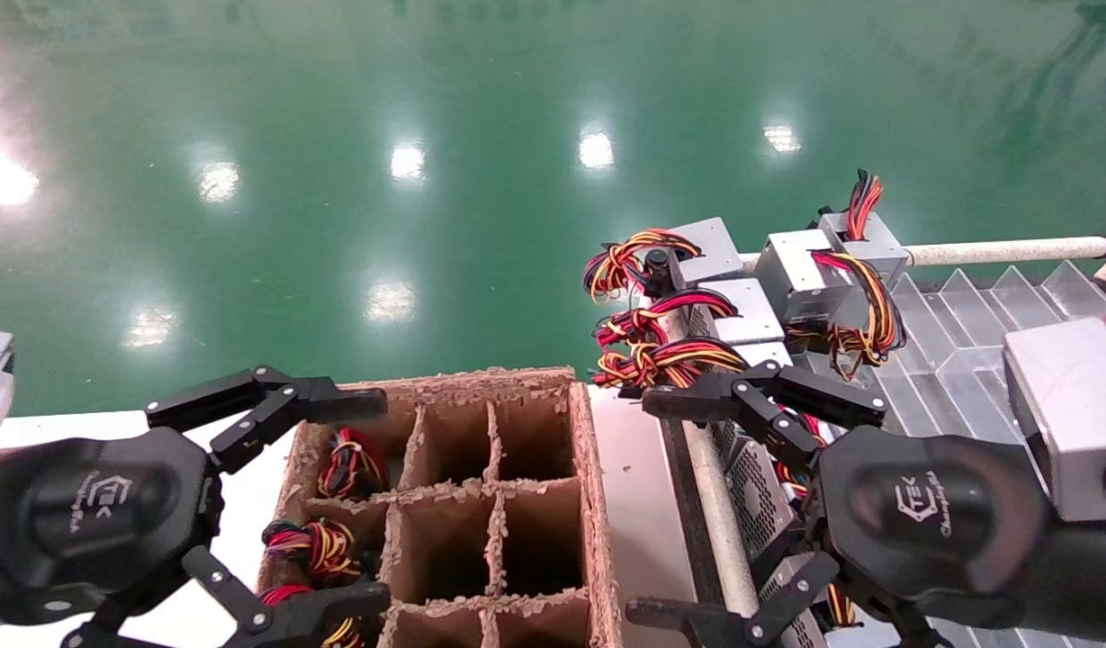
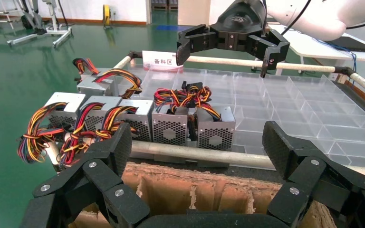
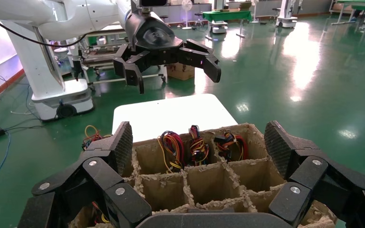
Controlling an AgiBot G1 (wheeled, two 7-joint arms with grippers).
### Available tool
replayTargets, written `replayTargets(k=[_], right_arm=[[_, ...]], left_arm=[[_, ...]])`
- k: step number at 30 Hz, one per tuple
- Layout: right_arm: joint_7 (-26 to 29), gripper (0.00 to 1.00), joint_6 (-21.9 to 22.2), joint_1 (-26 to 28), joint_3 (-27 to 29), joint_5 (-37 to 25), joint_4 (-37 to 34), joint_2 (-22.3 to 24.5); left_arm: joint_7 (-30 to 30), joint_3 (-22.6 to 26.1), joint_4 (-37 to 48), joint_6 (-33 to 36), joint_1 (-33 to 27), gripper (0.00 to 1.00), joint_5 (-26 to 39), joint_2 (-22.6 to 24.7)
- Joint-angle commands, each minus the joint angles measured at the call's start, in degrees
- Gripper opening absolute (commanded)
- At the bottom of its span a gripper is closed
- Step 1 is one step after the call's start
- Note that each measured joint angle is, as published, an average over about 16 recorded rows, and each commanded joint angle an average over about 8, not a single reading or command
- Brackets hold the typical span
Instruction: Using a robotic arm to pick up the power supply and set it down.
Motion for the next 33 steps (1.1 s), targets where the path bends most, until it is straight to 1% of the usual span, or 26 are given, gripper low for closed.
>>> replayTargets(k=[1,15,16,23,24,28,33], right_arm=[[0.0,1.0,0.0,0.0,0.0,0.0,0.0,0.0],[0.0,1.0,0.0,0.0,0.0,0.0,0.0,0.0],[0.0,1.0,0.0,0.0,0.0,0.0,0.0,0.0],[0.1,1.0,-0.2,0.2,-0.2,-0.4,0.1,0.1],[0.1,1.0,-0.4,0.3,-0.3,-0.5,0.2,0.1],[1.0,1.0,-1.6,1.7,-1.4,-2.0,1.0,0.3],[1.1,1.0,-3.7,5.2,-5.6,-7.8,2.8,-1.0]], left_arm=[[0.0,0.0,0.0,0.0,0.0,1.0,0.0,0.0],[0.0,0.0,0.0,0.0,0.0,1.0,0.0,0.0],[0.0,0.0,0.0,0.0,0.0,0.91,0.0,0.0],[0.0,0.0,0.0,0.0,0.0,0.03,0.0,0.0],[0.0,0.0,0.0,0.0,0.0,0.0,0.0,0.0],[0.0,0.0,0.0,0.0,0.0,0.0,0.0,0.0],[0.0,0.0,0.0,0.0,0.0,0.0,0.0,0.0]])
